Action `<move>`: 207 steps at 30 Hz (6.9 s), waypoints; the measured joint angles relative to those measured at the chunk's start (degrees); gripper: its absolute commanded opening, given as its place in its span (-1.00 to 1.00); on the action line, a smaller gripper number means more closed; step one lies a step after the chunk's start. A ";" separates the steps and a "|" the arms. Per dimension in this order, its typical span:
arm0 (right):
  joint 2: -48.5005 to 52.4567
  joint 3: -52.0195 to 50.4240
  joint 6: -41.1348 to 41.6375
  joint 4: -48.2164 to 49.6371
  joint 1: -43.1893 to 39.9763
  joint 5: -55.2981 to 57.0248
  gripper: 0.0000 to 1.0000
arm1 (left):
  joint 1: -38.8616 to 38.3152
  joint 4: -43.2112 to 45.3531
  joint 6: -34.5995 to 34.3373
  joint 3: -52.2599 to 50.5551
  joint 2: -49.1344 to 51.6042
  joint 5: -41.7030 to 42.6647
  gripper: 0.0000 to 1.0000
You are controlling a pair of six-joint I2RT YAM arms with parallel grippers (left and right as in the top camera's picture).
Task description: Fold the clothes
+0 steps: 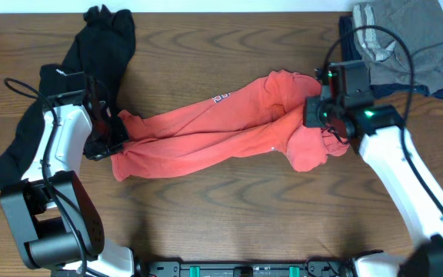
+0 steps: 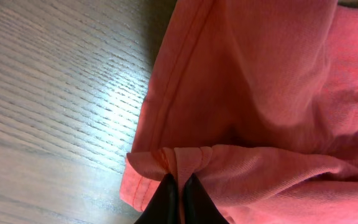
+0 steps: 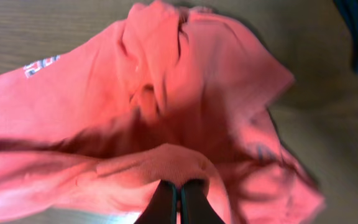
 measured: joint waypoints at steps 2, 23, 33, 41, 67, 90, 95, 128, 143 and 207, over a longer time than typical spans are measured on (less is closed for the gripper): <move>3.39 0.44 -1.46 3.15 -0.02 0.00 -0.98 | 0.00 -0.02 0.00 0.00 0.00 0.00 -0.88; 13.46 15.69 -8.41 3.69 -0.04 1.33 -0.98 | 0.00 0.17 0.00 0.00 0.00 -0.46 -0.88; 23.32 15.67 -9.05 2.32 -0.04 1.51 0.32 | 0.00 0.35 0.00 0.00 0.00 -0.68 -0.87; 20.83 16.46 -9.40 -4.09 -0.04 1.42 0.98 | 0.02 3.30 2.27 0.00 0.00 1.20 0.42; 14.23 18.38 -10.12 -9.77 -0.04 0.35 0.97 | 0.02 9.84 15.19 0.26 10.88 5.88 0.33; 21.16 18.38 -8.31 -7.54 0.11 -6.67 -0.97 | 6.88 -0.39 15.50 8.52 7.54 11.39 -0.88; 28.24 18.38 -7.52 -5.27 0.66 -10.56 -0.97 | 7.32 -2.29 15.47 10.64 0.92 11.41 -0.88; 35.32 18.60 -4.98 -3.17 0.98 -17.92 -0.97 | -25.27 17.44 3.58 10.82 7.54 14.49 -0.88; 35.30 19.08 -4.57 -3.82 0.96 -19.15 -0.70 | -27.10 17.53 1.14 10.95 9.20 14.14 0.96; 15.85 3.34 -5.05 -16.11 -5.62 -13.79 0.43 | -23.78 4.31 5.18 11.80 2.64 12.63 -0.70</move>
